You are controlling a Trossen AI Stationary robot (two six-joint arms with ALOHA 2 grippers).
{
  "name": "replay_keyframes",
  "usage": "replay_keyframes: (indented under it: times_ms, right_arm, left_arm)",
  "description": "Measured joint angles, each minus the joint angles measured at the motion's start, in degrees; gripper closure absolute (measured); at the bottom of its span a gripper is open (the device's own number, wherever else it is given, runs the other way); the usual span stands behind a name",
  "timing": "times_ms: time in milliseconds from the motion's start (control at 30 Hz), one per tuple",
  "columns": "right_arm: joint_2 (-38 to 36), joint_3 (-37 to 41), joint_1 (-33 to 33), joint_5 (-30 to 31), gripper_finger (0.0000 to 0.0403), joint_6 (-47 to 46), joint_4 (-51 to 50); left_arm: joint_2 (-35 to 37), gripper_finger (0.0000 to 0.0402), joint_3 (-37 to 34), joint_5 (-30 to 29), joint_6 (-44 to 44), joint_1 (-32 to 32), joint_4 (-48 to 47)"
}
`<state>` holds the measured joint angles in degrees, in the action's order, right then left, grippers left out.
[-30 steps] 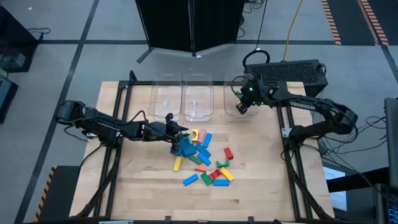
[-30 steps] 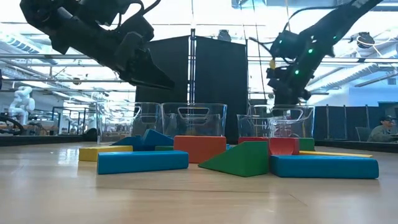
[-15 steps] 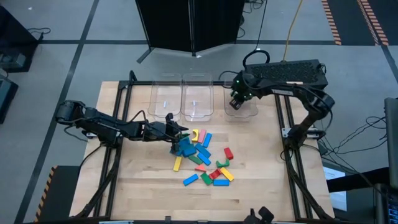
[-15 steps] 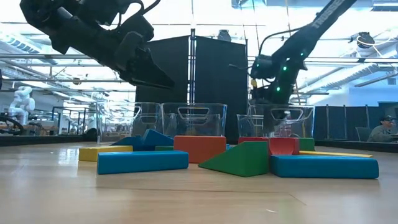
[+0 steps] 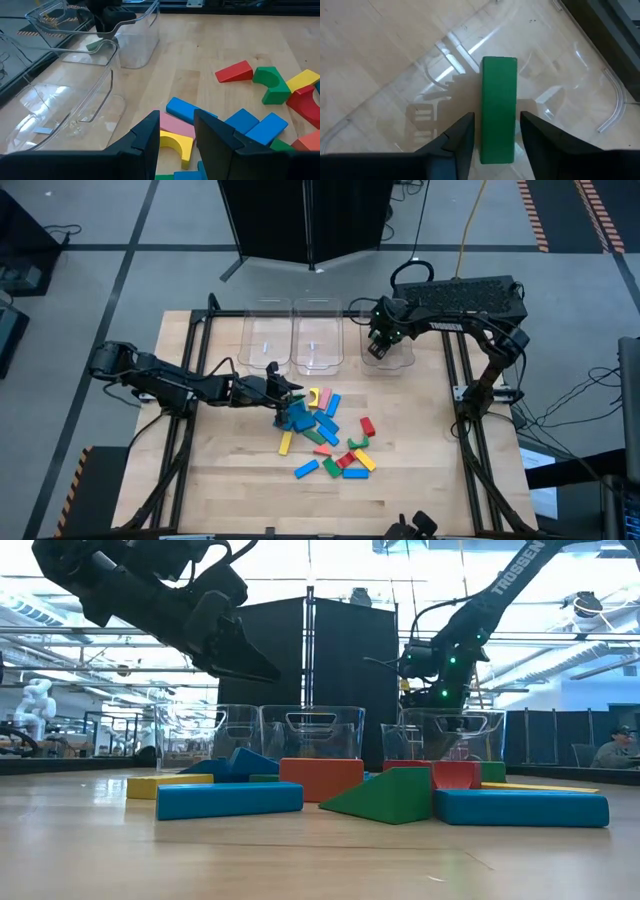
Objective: Sort blocks by size
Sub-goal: Put the blue rectangular block into the right transparent bin
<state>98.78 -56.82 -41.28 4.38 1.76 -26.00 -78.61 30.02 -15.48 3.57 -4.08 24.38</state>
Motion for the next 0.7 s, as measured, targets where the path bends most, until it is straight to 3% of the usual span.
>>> replay_keyframes:
  times_ms: [300, 700]
  right_arm:
    - [-1.9, 0.0, 0.1, 0.1, 0.0215, 0.6, -0.4]
    - [-18.1, 0.0, 5.2, 0.1, 0.0214, 0.8, -6.2]
  left_arm:
    - [0.0, 0.0278, 0.0, -0.6, 0.2, 0.0, -0.3]
    - [0.0, 0.0278, 0.0, -1.4, 0.2, 0.0, -0.7]
